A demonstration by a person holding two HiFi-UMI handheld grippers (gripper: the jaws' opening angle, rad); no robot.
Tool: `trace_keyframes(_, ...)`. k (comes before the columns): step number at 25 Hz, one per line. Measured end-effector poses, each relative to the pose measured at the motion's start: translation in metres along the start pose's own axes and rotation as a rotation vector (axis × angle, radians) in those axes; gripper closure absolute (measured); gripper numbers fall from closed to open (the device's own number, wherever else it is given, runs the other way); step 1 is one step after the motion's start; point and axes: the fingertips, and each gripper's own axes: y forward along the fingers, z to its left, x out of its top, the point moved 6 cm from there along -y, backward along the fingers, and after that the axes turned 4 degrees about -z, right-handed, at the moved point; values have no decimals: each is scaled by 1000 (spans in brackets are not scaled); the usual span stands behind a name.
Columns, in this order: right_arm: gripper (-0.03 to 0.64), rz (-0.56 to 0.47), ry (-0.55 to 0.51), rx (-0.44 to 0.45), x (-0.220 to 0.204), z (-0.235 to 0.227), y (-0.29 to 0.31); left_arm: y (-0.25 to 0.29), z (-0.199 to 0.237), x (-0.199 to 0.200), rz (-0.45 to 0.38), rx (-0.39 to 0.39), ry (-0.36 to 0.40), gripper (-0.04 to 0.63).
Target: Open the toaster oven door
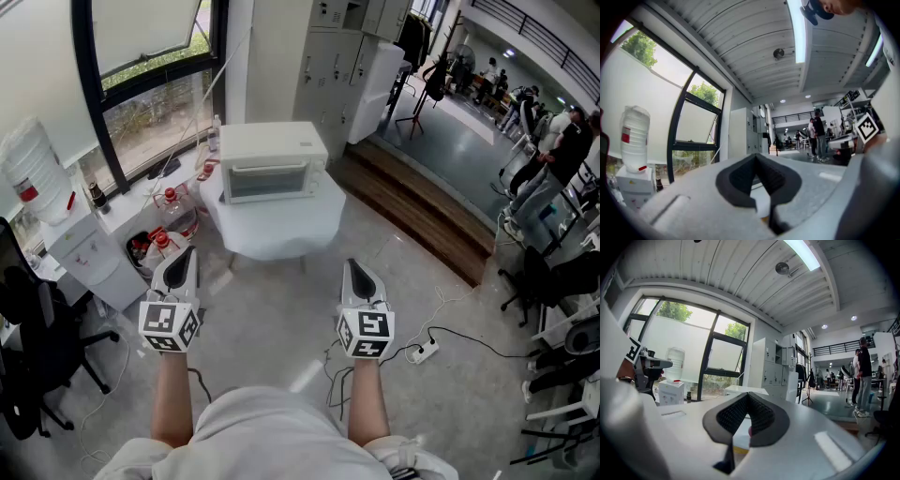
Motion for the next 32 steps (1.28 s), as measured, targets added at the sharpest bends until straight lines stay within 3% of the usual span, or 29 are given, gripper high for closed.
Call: trace_keyframes(32, 615, 0, -13, -11, -13, -16, -46, -22, -45, -10, 21, -16, 16, 597)
